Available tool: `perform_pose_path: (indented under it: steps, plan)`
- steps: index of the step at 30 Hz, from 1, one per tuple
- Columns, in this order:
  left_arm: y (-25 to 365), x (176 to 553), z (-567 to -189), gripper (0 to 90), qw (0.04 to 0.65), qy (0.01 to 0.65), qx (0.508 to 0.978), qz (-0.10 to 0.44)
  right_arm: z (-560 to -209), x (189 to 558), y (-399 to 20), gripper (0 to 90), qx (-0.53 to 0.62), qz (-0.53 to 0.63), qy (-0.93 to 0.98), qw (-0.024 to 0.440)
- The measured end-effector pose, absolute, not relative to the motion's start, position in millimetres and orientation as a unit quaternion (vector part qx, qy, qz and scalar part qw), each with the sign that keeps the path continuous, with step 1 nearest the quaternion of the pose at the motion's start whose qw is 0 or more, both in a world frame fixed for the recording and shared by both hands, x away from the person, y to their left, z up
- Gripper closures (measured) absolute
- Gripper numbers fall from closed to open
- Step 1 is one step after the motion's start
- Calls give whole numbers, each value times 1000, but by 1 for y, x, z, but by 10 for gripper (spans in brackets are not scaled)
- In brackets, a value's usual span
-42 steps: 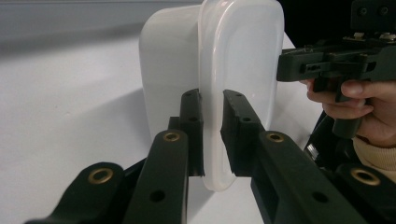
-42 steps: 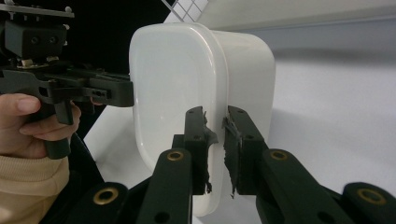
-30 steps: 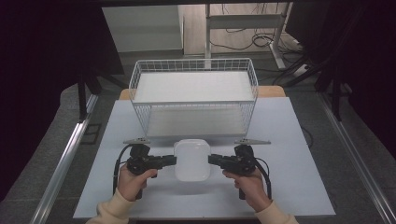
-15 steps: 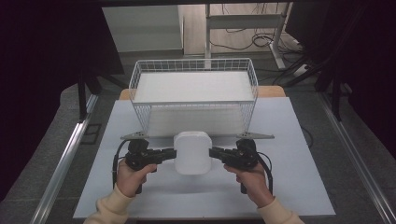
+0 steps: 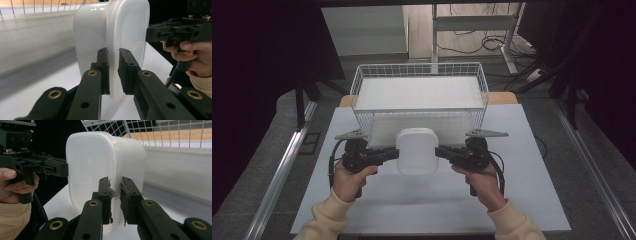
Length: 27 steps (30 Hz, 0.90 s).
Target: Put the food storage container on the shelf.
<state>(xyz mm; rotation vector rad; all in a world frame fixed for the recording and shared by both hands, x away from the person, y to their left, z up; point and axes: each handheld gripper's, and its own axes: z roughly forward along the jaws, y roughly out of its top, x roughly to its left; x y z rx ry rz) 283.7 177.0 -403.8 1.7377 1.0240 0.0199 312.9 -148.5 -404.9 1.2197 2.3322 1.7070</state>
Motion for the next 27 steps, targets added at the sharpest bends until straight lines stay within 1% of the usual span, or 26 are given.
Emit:
perform_pose_path:
  steps: [10,27]
  plan:
    - [179,291,-384,798,541,418,729,21,-381,320,-147,789,376,554,743,22]
    - [179,310,-353,797,548,406,730,34,-349,334,-146,789,367,559,742,41]
